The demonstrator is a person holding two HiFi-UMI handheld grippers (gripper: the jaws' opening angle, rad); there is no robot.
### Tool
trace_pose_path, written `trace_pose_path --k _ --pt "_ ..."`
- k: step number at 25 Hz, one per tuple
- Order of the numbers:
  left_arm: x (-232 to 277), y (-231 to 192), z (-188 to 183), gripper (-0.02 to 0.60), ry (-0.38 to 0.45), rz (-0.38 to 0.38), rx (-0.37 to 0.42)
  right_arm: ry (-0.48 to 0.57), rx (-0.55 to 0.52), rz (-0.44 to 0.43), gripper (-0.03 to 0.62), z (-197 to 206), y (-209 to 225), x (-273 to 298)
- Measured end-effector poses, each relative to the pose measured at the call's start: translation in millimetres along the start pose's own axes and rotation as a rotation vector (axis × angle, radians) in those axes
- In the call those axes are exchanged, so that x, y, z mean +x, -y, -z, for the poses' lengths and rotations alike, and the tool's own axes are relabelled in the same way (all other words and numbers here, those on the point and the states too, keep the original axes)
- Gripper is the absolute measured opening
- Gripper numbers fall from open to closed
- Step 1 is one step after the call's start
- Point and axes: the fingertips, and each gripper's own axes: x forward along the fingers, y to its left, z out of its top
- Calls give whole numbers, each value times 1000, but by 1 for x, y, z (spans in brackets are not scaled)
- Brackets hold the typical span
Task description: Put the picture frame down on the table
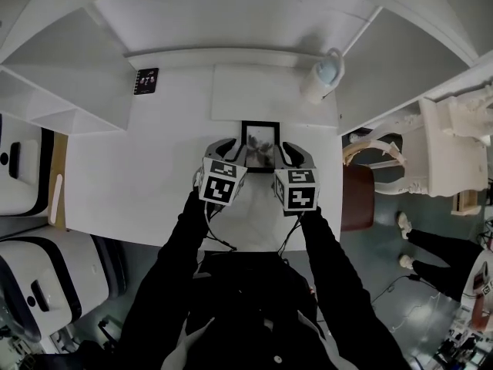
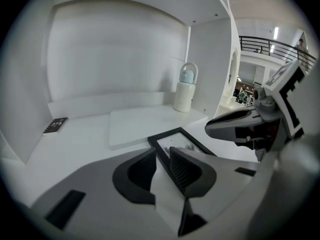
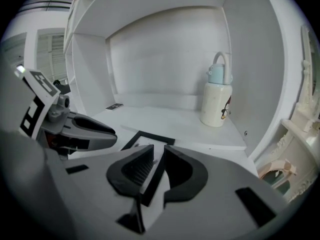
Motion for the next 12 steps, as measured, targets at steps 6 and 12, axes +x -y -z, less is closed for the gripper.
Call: trace_pose_path --k 6,12 --pt "-37 -10 -19 2 118 -64 14 92 0 -27 3 -16 -4 -34" --pt "-79 -5 -42 2 237 -111 42 175 62 -70 2 -28 -11 -72"
